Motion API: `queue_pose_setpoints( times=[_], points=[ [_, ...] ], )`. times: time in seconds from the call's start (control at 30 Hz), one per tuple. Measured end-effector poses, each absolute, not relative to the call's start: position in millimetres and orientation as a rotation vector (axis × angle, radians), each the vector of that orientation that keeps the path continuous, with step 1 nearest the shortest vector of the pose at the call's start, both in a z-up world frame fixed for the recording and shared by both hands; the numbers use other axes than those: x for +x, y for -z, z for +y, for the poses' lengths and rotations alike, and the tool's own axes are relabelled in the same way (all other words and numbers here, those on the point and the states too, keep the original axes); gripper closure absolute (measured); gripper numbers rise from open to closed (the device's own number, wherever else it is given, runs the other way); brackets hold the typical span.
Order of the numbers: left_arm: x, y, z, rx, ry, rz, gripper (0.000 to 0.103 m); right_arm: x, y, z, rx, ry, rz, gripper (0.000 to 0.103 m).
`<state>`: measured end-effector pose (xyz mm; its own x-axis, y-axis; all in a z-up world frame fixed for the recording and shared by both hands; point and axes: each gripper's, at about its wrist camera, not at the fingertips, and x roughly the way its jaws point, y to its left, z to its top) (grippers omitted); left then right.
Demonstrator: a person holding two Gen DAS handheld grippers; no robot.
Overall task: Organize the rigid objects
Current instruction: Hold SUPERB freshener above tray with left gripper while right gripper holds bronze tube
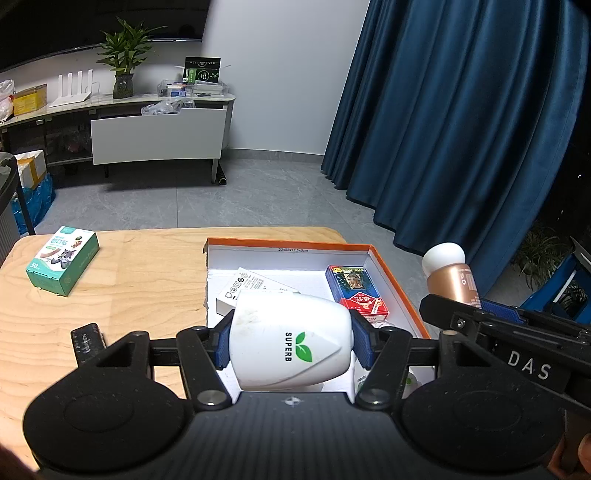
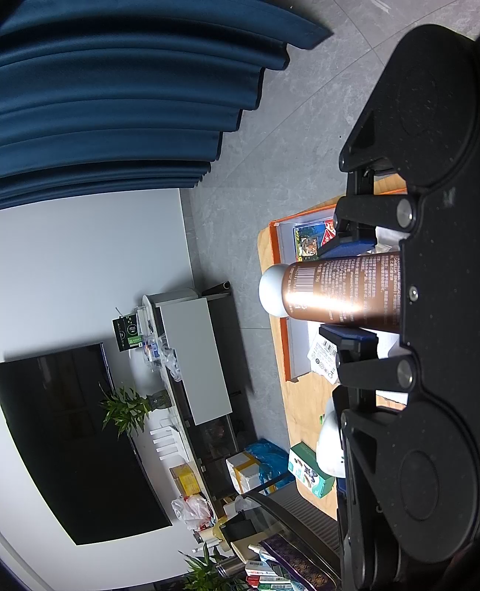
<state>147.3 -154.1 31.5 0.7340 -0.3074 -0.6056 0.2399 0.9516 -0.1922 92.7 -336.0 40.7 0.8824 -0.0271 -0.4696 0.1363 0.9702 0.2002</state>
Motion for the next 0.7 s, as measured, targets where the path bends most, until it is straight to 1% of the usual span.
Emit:
queue_pose_setpoints(
  times=[0.7],
  points=[
    [148.6, -32.6, -156.8, -0.089, 0.299, 0.692, 0.041, 94.1, -39.0, -336.8, 0.233, 0.086, 0.486, 0.056]
  ],
)
